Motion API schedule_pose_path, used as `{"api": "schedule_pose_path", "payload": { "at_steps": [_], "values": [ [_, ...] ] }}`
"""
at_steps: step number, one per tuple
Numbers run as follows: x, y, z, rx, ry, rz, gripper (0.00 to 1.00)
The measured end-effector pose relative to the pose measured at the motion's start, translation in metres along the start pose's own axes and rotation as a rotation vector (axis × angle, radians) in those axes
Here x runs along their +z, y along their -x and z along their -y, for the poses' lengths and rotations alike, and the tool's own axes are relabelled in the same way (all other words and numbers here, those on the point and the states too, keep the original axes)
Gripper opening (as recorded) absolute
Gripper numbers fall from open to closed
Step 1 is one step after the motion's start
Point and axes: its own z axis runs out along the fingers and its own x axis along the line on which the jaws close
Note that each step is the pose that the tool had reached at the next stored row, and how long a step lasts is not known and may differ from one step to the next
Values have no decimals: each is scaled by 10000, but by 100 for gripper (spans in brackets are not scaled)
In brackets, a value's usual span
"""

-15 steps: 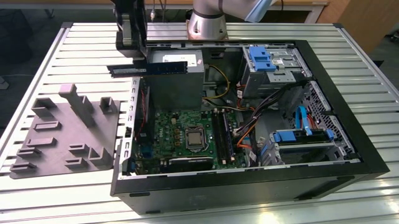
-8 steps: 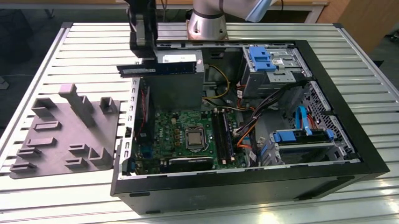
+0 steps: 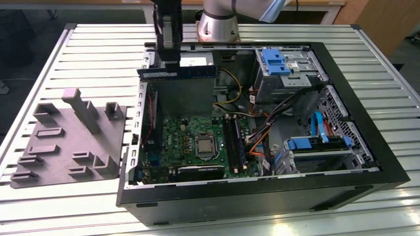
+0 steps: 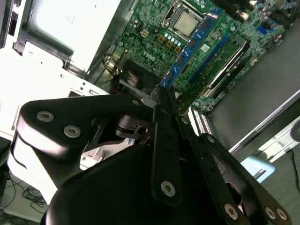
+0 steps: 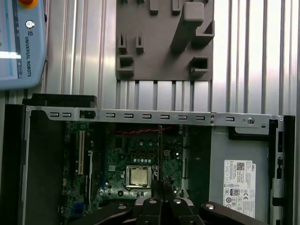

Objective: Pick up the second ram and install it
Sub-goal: 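Pick up the second ram and move it above second insertion slot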

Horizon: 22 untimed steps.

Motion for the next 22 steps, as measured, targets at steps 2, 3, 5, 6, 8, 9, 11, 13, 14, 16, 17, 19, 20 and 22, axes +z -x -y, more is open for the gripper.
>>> {"api": "schedule_pose_path", "payload": {
  "at_steps": [2,3,5,6,8,9,11,13,14,16,17,19,20,22],
  "values": [
    [1,-1,47,1,0,1,12],
    [2,-1,69,1,1,1,12],
    [3,-2,111,1,1,1,12],
    [3,-2,131,0,1,1,12],
    [5,-3,170,1,1,1,12],
    [6,-4,187,0,0,1,12],
    [8,-4,219,1,0,1,12],
    [12,-5,246,1,0,1,12],
    [17,-5,259,1,0,2,12],
    [28,-6,284,1,1,1,12],
    [33,-6,296,1,0,1,12],
    [45,-7,322,0,0,1,12],
    [51,-8,335,1,0,1,12],
    [65,-9,359,1,0,2,12]
  ]
}}
